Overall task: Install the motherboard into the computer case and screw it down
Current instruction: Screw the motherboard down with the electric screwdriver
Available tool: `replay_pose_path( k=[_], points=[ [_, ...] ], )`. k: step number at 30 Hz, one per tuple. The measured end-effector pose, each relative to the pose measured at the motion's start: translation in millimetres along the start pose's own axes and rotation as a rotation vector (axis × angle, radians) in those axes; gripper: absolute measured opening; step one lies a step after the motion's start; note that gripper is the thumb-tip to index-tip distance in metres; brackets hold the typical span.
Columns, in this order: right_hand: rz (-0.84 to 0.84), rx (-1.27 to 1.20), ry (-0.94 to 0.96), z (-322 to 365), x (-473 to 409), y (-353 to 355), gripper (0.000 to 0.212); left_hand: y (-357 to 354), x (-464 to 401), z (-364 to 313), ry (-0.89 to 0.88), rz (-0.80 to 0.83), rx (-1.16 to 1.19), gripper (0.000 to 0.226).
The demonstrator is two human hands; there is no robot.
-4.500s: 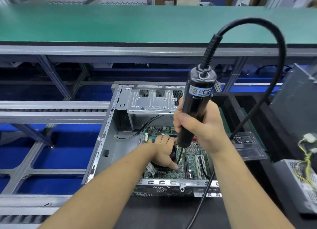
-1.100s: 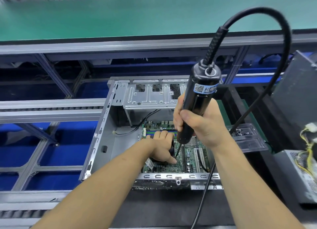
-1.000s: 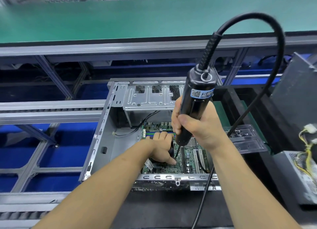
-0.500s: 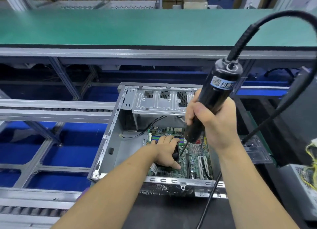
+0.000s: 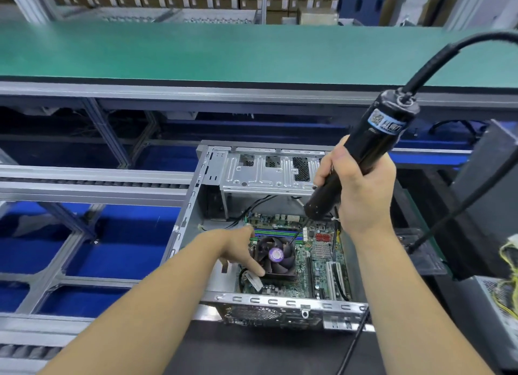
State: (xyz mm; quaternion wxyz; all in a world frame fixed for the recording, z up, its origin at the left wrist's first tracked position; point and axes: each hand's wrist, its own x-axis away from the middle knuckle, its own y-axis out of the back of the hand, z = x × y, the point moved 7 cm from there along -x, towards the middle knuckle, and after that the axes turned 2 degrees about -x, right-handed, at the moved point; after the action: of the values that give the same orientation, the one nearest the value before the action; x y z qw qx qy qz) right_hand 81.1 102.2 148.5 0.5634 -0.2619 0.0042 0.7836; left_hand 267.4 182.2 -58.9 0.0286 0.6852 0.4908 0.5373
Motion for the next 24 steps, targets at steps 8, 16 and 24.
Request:
replay_pose_path(
  k=[8, 16, 24],
  points=[
    [0.063, -0.052, -0.076, -15.9, 11.4, -38.9, 0.025, -14.8, 14.2, 30.2, 0.048, 0.067, 0.329, 0.02],
    [0.156, -0.073, -0.099, -22.7, 22.6, -68.6, 0.023, -37.9, 26.9, 25.4, 0.098, 0.242, 0.0, 0.05],
    [0.19, -0.029, -0.105, -27.0, 32.7, -79.0, 0.028, -44.2, 24.1, 23.0, 0.084, 0.29, -0.462, 0.036]
  ],
)
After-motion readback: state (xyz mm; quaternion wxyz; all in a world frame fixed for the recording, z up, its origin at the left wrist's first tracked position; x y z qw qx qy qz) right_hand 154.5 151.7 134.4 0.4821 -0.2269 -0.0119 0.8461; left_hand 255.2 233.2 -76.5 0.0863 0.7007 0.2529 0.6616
